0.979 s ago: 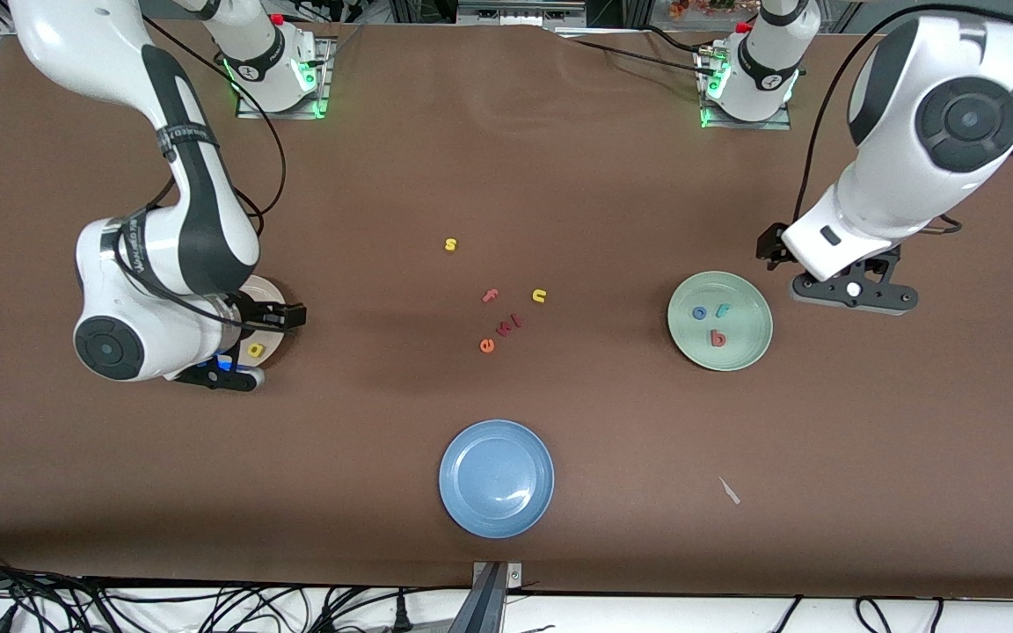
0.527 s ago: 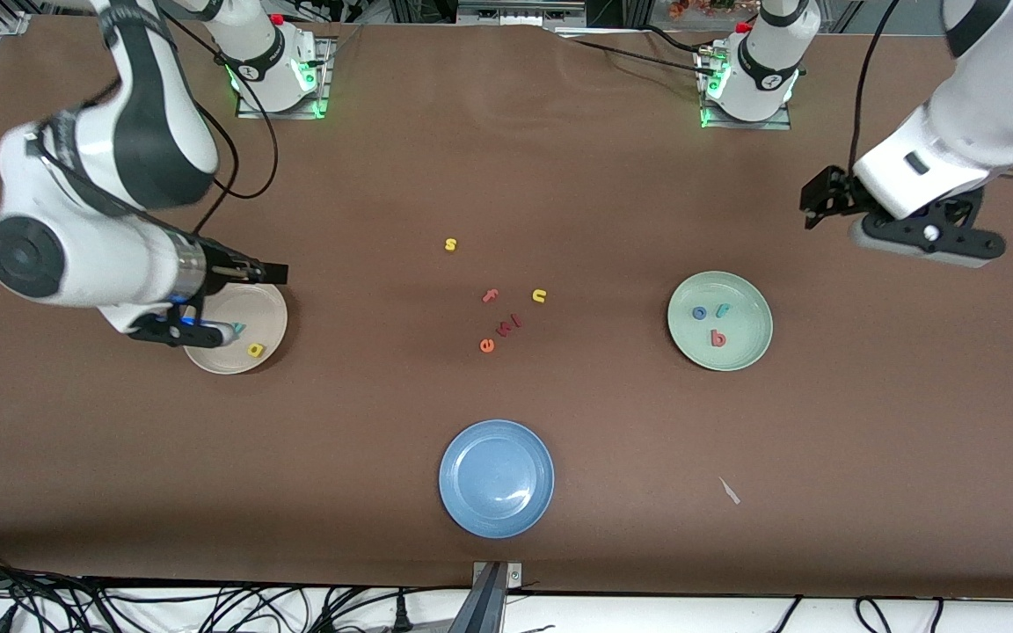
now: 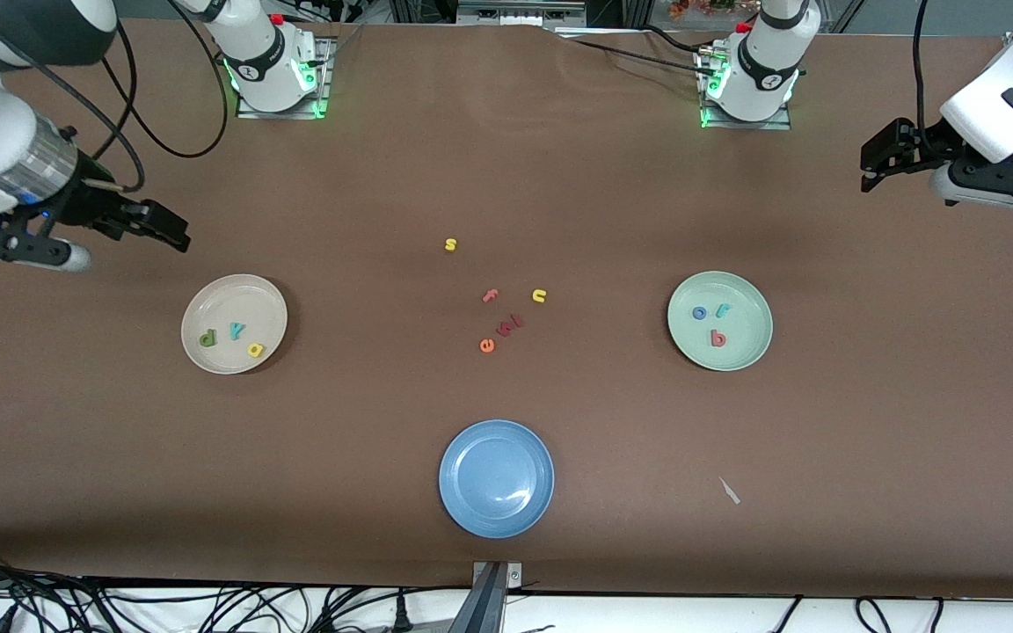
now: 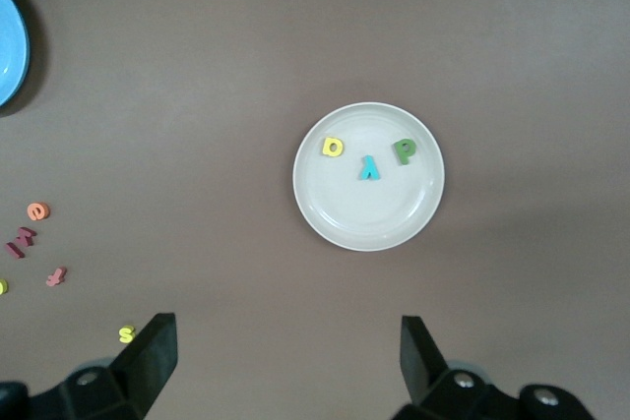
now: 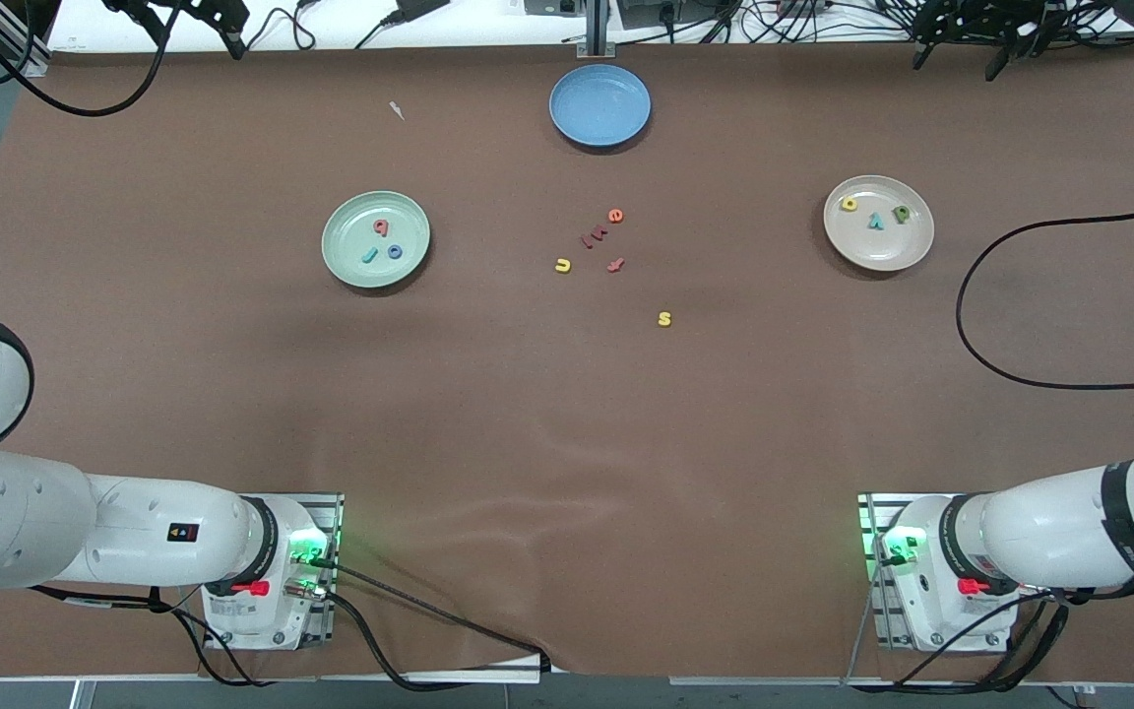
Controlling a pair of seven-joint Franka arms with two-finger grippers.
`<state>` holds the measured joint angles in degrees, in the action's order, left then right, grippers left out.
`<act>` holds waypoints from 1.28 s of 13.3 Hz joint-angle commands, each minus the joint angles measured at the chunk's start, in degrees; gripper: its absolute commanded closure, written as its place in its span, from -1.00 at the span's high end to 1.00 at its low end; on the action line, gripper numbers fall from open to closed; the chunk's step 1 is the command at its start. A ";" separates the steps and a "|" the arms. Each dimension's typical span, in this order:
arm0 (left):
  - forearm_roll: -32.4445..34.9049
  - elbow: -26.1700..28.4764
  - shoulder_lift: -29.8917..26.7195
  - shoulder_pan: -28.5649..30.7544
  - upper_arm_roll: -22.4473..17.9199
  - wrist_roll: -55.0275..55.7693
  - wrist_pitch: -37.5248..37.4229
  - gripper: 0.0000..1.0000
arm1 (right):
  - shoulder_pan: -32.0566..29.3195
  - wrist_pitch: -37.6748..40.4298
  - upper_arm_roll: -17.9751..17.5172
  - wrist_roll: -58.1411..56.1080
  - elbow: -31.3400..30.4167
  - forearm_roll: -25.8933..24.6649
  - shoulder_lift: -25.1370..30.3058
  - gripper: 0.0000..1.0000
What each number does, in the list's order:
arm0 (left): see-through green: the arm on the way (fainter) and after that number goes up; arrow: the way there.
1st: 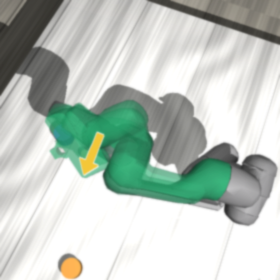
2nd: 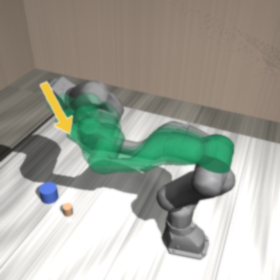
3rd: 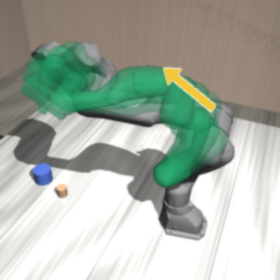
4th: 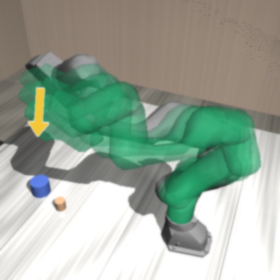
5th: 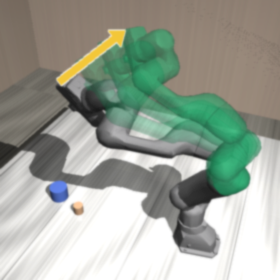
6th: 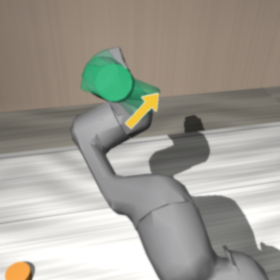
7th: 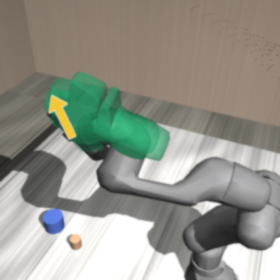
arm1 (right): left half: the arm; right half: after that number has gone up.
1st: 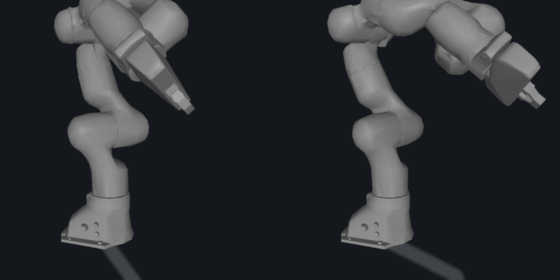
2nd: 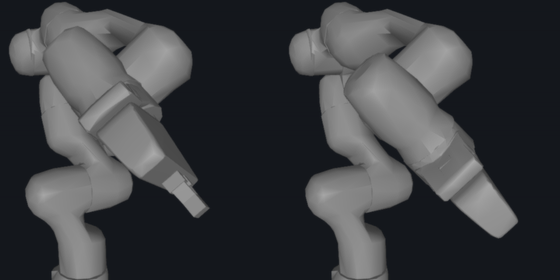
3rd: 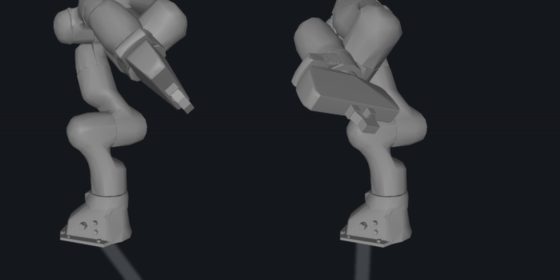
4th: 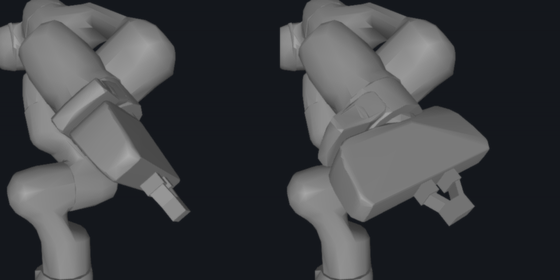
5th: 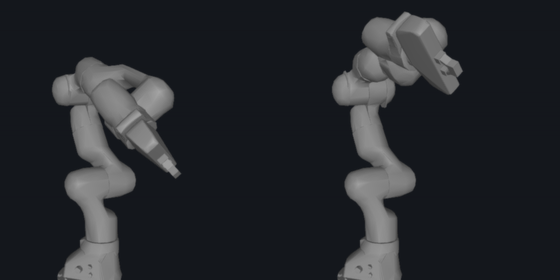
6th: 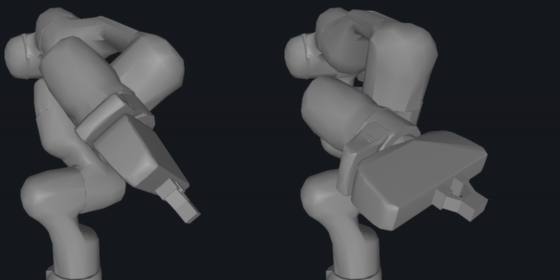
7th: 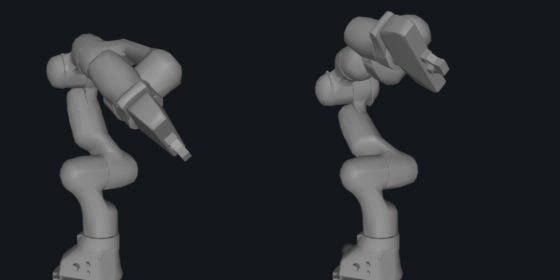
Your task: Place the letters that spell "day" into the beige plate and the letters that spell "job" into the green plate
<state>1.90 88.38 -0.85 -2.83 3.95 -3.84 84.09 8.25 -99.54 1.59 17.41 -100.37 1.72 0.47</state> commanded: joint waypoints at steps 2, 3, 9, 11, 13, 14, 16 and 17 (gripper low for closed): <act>-0.76 -0.40 -0.73 1.08 -1.39 -1.25 4.22 1.00 | -0.16 -1.62 -0.80 0.26 -5.63 -1.02 3.48 1.00; -0.76 -0.40 -0.56 1.07 -1.49 -1.25 4.50 1.00 | -0.07 -0.06 -0.97 0.17 -4.50 -1.10 4.53 1.00; -1.29 1.27 -1.17 3.80 -0.87 -1.69 3.36 1.00 | -1.04 13.22 1.12 -0.88 8.06 -1.02 -0.28 1.00; -1.20 1.09 -1.78 4.15 -0.96 -4.05 3.27 1.00 | -1.30 12.79 2.71 -0.97 8.35 0.03 -0.30 1.00; -1.46 1.09 -1.88 4.76 -0.96 -4.15 2.92 1.00 | -1.83 12.62 2.72 -4.54 8.34 -0.05 -0.64 1.00; -1.38 1.09 -1.88 4.76 -0.96 -4.15 2.66 1.00 | -2.00 12.62 2.72 -11.10 8.34 -0.22 -1.00 1.00; -1.37 0.31 -1.96 4.76 -1.92 -5.29 0.38 1.00 | -2.44 11.83 2.89 -16.52 8.34 -0.75 -1.17 1.00; -1.46 0.21 -1.96 4.68 -3.49 -7.30 -0.06 1.00 | -2.45 11.56 2.89 -16.53 8.34 -1.10 -1.18 1.00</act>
<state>1.90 88.69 -1.83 1.25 2.11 -7.28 85.61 6.55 -88.41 4.68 3.68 -93.64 1.07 -0.09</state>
